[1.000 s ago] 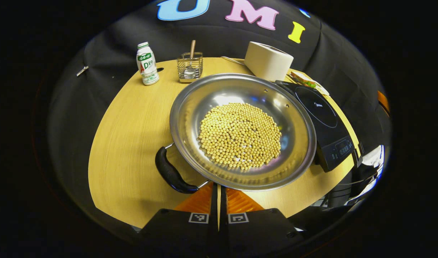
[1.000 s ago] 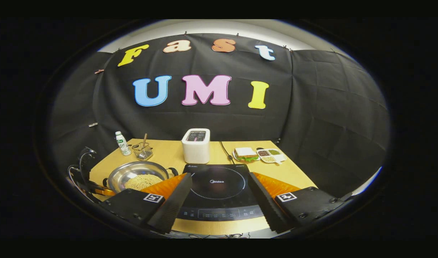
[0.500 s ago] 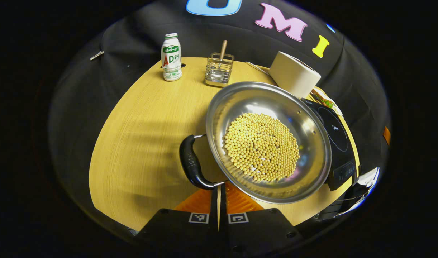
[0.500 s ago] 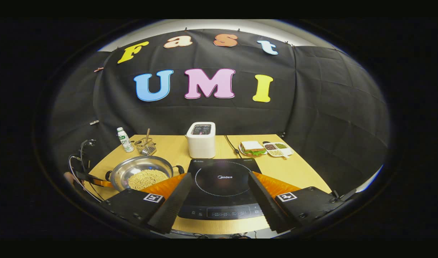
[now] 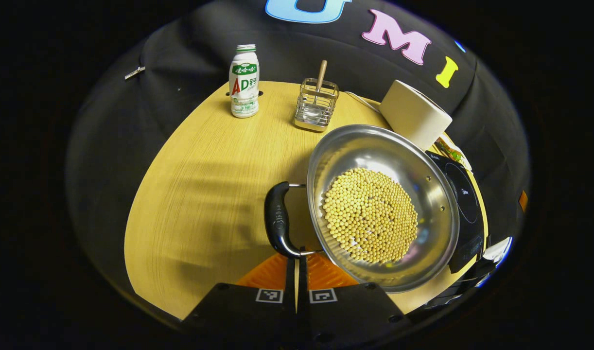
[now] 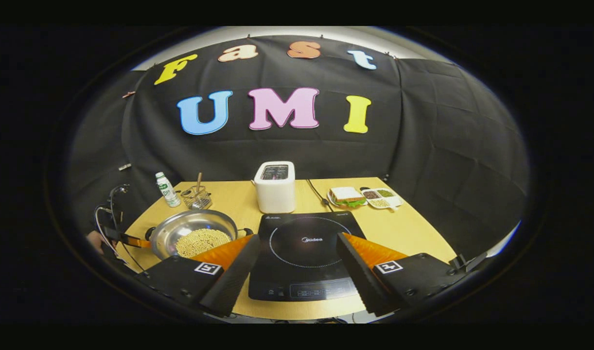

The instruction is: First push the handle of the pot to place it horizontally, then grasp the pot with both hands and set it on the induction cooktop.

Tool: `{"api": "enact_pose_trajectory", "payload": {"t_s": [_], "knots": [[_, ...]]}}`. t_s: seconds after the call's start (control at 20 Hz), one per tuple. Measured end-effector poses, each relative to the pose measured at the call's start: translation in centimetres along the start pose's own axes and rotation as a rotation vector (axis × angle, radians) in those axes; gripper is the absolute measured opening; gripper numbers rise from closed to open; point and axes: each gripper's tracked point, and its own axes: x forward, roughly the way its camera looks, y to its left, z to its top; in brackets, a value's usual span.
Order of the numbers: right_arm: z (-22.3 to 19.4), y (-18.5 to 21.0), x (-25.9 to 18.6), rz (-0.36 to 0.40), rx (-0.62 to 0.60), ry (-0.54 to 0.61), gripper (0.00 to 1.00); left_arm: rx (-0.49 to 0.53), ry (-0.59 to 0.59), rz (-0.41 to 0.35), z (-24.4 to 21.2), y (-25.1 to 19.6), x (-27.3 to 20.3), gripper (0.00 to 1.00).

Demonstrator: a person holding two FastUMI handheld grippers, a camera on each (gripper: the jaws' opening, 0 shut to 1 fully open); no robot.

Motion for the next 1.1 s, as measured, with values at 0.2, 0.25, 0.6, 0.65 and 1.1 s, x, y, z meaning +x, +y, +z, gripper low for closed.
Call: {"api": "enact_pose_trajectory", "payload": {"t_s": [0.2, 0.25, 0.6, 0.65, 1.1], "knots": [[-0.8, 0.7, 0.6, 0.005, 0.003, 0.024, 0.99, 0.021, -0.007, 0.007, 1.3, 0.7, 0.7, 0.05], [-0.9, 0.7, 0.7, 0.007, 0.004, 0.029, 0.99, 0.024, -0.011, 0.01, 1.6, 0.9, 0.7, 0.05], [-1.8, 1.9, 1.3, 0.035, 0.002, 0.059, 0.99, 0.015, -0.037, 0.02, 2.3, 1.6, 0.8, 0.05], [-2.1, 2.2, 1.5, 0.04, 0.001, 0.069, 0.99, 0.002, -0.044, 0.027, 2.3, 1.8, 0.6, 0.05], [-3.8, 7.2, 6.3, 0.169, 0.064, 0.201, 0.99, 0.023, -0.226, 0.067, 6.2, 3.6, -5.3, 0.89]]}}
